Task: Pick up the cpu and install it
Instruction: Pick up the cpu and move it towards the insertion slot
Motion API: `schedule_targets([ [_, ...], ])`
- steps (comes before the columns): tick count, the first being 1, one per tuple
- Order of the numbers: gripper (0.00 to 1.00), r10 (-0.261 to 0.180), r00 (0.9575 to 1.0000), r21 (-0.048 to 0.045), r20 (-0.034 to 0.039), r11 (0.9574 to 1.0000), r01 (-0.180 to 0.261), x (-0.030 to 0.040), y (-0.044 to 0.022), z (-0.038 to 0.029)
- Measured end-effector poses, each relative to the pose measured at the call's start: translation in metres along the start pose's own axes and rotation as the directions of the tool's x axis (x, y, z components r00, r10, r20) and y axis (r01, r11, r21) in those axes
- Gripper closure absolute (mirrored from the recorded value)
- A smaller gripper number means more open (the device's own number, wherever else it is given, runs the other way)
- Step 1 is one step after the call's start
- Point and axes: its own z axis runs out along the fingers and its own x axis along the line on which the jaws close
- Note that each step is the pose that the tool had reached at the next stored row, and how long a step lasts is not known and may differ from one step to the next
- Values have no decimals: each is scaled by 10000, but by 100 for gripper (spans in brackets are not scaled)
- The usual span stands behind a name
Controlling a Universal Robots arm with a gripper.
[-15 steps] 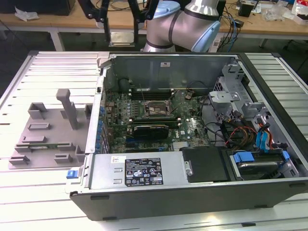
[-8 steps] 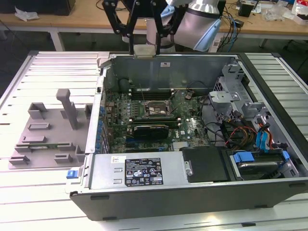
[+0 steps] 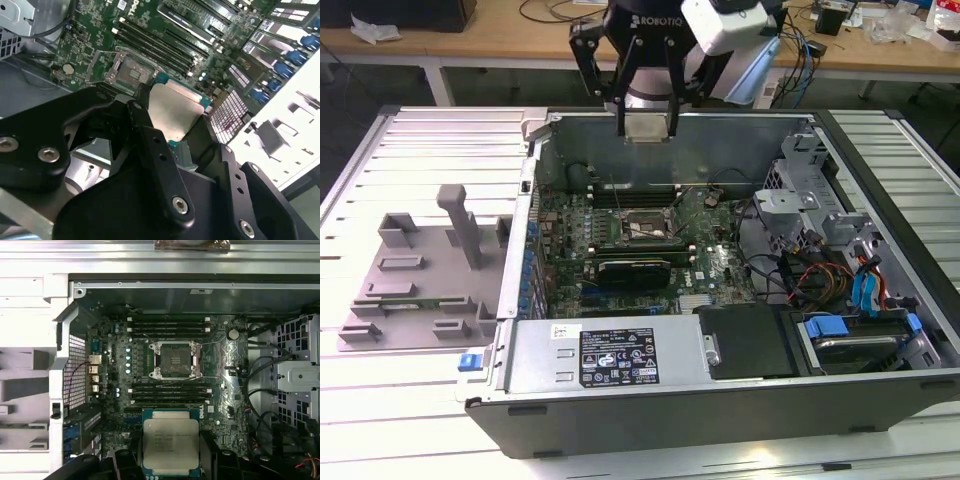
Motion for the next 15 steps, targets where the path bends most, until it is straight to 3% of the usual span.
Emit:
schedule_targets([
  [3,46,17,10000,0,0,10000,-17,-75,-2,86],
  [5,46,36,10000,-1,1,10000,-36,-159,-6,179],
  [7,46,42,10000,1,1,10000,-42,-185,34,265],
  [8,46,41,10000,-1,2,10000,-41,-185,92,306],
  [10,46,41,10000,0,2,10000,-41,-183,300,414],
  [13,46,42,10000,0,2,10000,-42,-176,447,525],
  [14,46,41,10000,1,1,10000,-41,-154,509,591],
  [15,46,41,10000,3,1,10000,-41,-143,508,629],
])
